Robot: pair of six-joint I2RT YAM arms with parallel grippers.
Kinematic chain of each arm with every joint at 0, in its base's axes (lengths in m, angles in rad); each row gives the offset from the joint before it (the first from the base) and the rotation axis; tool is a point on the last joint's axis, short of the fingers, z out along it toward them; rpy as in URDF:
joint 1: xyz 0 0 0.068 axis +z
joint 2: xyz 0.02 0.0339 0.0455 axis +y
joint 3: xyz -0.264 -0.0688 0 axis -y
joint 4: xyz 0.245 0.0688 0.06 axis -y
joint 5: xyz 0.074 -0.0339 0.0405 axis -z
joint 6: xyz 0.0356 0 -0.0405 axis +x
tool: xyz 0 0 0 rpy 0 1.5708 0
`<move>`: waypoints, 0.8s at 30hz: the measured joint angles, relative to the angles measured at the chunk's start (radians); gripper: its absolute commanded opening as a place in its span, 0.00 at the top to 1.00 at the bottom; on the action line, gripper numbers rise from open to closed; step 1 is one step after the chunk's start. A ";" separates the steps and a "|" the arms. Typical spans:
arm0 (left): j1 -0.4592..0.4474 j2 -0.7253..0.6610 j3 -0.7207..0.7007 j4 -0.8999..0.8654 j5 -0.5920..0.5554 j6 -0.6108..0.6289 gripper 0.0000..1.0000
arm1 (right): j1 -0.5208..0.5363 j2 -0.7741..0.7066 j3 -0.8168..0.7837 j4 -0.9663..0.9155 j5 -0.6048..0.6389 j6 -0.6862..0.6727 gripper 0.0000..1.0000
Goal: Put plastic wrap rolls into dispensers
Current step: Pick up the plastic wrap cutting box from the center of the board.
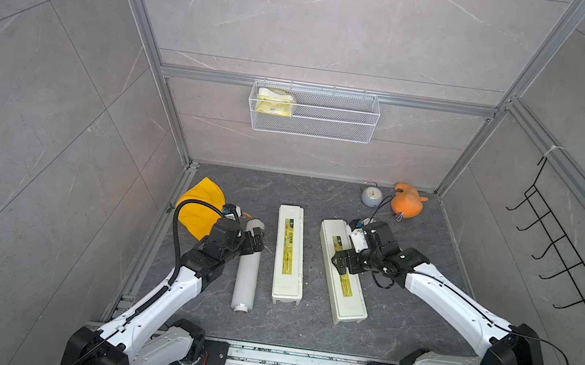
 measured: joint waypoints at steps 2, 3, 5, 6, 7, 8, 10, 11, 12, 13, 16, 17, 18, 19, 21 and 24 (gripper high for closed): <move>-0.005 -0.003 -0.010 -0.010 -0.007 -0.014 0.01 | 0.041 0.018 -0.016 -0.004 0.054 0.018 0.00; -0.005 -0.003 -0.012 -0.014 -0.008 -0.021 0.01 | 0.062 0.024 -0.025 -0.010 0.079 0.028 0.00; -0.008 -0.003 -0.016 -0.018 -0.009 -0.028 0.01 | 0.097 0.032 -0.035 -0.024 0.120 0.046 0.00; -0.011 -0.003 -0.018 -0.019 -0.009 -0.031 0.01 | 0.110 0.037 -0.037 -0.028 0.140 0.056 0.00; -0.011 -0.002 -0.019 -0.019 -0.010 -0.033 0.01 | 0.119 0.041 -0.038 -0.031 0.157 0.064 0.00; -0.013 -0.002 -0.020 -0.019 -0.010 -0.035 0.01 | 0.126 0.047 -0.039 -0.032 0.175 0.074 0.00; -0.016 0.001 -0.020 -0.018 -0.009 -0.038 0.01 | 0.131 0.056 -0.040 -0.034 0.198 0.089 0.00; -0.017 0.004 -0.020 -0.018 -0.009 -0.039 0.01 | 0.131 0.062 -0.040 -0.035 0.206 0.093 0.00; -0.018 0.008 -0.021 -0.017 -0.008 -0.040 0.00 | 0.131 0.068 -0.040 -0.035 0.212 0.097 0.00; -0.020 0.013 -0.021 -0.016 -0.008 -0.042 0.01 | 0.130 0.074 -0.040 -0.035 0.215 0.098 0.00; -0.025 0.027 -0.021 -0.015 -0.006 -0.046 0.01 | 0.131 0.097 -0.031 -0.039 0.211 0.104 0.00; -0.027 0.031 -0.021 -0.015 -0.005 -0.046 0.01 | 0.131 0.107 -0.020 -0.048 0.207 0.104 0.00; -0.029 0.034 -0.021 -0.015 -0.004 -0.046 0.01 | 0.130 0.117 -0.009 -0.055 0.204 0.104 0.00; -0.030 0.036 -0.021 -0.014 -0.004 -0.047 0.00 | 0.130 0.125 0.000 -0.060 0.203 0.104 0.00; -0.032 0.042 -0.021 -0.008 -0.003 -0.047 0.00 | 0.130 0.142 0.016 -0.068 0.202 0.104 0.00; -0.033 0.055 -0.021 -0.001 0.000 -0.049 0.01 | 0.124 0.165 0.041 -0.081 0.194 0.104 0.00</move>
